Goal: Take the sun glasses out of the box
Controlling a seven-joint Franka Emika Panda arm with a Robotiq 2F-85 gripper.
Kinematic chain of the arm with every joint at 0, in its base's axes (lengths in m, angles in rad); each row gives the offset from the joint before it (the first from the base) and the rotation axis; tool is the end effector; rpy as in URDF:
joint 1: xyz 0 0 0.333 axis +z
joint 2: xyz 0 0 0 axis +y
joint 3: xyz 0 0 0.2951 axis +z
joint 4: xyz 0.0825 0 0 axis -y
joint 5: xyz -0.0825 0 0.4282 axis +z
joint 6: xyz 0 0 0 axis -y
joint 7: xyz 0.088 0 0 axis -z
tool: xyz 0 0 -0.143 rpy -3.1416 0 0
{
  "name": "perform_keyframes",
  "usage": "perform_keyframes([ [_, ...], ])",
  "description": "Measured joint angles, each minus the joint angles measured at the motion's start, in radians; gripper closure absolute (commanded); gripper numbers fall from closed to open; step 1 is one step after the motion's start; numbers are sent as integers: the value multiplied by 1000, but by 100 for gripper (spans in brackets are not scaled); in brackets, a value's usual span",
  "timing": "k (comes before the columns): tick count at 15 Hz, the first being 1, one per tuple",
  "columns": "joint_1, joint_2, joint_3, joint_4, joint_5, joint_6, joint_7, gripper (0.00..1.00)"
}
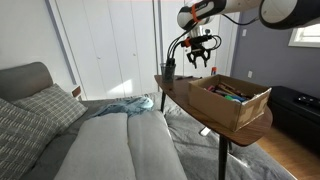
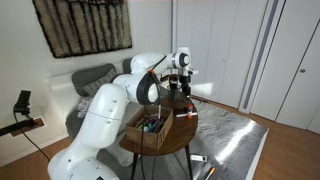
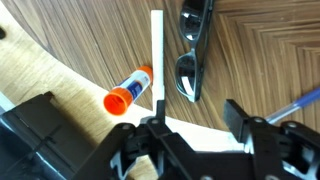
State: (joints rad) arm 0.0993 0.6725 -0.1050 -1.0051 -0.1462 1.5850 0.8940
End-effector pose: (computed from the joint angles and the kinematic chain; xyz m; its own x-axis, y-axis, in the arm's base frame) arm 0.7575 -0.0032 0.4031 0.6485 -0.7537 0.1068 -0.7564 -0.6224 0.2011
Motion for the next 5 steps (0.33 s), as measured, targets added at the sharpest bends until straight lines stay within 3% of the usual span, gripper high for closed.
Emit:
perform_keyframes([
  [1, 2, -28, 0, -1, -3, 12, 5, 0],
  [5, 19, -209, 0, -87, -7, 134, 3, 0],
])
